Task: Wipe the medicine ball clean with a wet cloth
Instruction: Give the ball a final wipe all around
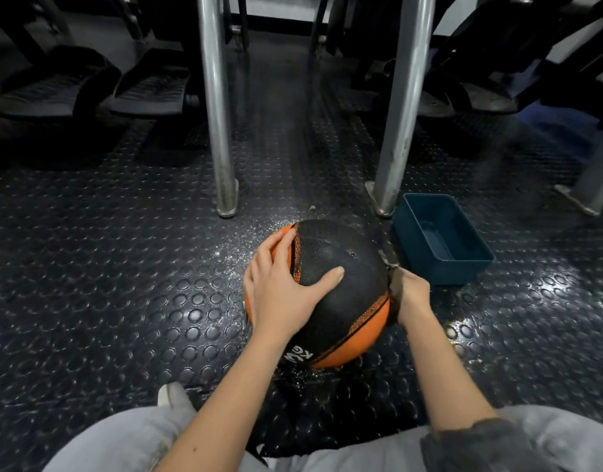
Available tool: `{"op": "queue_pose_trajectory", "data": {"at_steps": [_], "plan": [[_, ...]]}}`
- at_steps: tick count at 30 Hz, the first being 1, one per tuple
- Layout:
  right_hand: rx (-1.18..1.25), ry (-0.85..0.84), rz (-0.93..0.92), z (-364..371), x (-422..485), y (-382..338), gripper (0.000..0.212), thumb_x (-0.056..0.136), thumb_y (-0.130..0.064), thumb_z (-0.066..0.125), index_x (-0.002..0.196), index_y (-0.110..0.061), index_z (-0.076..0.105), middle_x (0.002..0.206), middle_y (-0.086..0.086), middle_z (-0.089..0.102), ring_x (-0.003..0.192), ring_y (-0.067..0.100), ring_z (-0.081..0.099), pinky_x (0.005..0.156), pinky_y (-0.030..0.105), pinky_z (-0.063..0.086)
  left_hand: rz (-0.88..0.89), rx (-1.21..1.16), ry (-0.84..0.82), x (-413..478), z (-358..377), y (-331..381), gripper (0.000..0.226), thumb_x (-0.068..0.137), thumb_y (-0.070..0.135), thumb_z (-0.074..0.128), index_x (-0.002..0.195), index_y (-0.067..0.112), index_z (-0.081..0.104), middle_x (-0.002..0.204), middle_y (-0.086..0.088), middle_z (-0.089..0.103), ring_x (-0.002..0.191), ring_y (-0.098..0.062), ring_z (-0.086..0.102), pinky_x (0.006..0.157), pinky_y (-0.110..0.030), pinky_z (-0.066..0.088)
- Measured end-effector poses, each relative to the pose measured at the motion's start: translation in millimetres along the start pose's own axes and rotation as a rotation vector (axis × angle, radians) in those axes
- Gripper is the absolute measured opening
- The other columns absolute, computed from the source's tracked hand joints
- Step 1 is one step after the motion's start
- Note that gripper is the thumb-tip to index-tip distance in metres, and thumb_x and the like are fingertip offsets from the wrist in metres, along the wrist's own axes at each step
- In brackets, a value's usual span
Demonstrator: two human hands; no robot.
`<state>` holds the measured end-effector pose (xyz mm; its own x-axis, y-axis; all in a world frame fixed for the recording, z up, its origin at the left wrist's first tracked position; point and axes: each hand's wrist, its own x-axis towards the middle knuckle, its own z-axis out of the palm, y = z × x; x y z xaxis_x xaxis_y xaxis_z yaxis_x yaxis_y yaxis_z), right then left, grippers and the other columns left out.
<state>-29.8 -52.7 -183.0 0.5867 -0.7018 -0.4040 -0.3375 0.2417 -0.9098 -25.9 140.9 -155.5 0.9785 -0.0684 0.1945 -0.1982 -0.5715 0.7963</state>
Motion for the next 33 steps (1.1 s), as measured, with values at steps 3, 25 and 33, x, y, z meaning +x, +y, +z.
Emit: {"op": "queue_pose_trajectory", "data": {"at_steps": [3, 25, 33], "plan": [[0.130, 0.189, 0.008, -4.3, -26.8, 25.5, 0.030, 0.089, 0.002, 0.054, 0.117, -0.005, 0.064, 0.097, 0.008, 0.067, 0.086, 0.021, 0.063, 0.078, 0.028, 0.050, -0.032, 0.013, -0.012, 3.6, -1.2, 2.1, 0.090, 0.063, 0.080, 0.055, 0.140, 0.038, 0.033, 0.140, 0.016, 0.028, 0.134, -0.009, 0.025, 0.115, -0.040, 0.017], [-1.004, -0.242, -1.121, 56.3, -83.6, -64.8, 0.025, 0.096, -0.037, 0.049, 0.116, -0.037, 0.064, 0.107, -0.010, 0.051, 0.102, 0.017, 0.034, 0.082, 0.032, 0.026, -0.003, -0.172, -0.376, 9.0, -29.6, -19.1, 0.123, 0.036, 0.075, 0.062, 0.143, 0.044, 0.011, 0.146, 0.023, 0.006, 0.140, -0.009, 0.009, 0.117, -0.045, 0.013], [-0.600, -0.008, -0.702, -3.4, -24.5, -41.8, 0.019, 0.091, -0.017, 0.060, 0.105, -0.014, 0.072, 0.102, 0.009, 0.067, 0.103, 0.026, 0.059, 0.087, 0.028, 0.038, 0.081, -0.103, -0.403, 7.2, -21.5, -0.9, 0.115, 0.049, 0.067, 0.066, 0.147, 0.041, 0.010, 0.147, 0.025, 0.005, 0.138, -0.006, 0.008, 0.116, -0.041, 0.008]]}}
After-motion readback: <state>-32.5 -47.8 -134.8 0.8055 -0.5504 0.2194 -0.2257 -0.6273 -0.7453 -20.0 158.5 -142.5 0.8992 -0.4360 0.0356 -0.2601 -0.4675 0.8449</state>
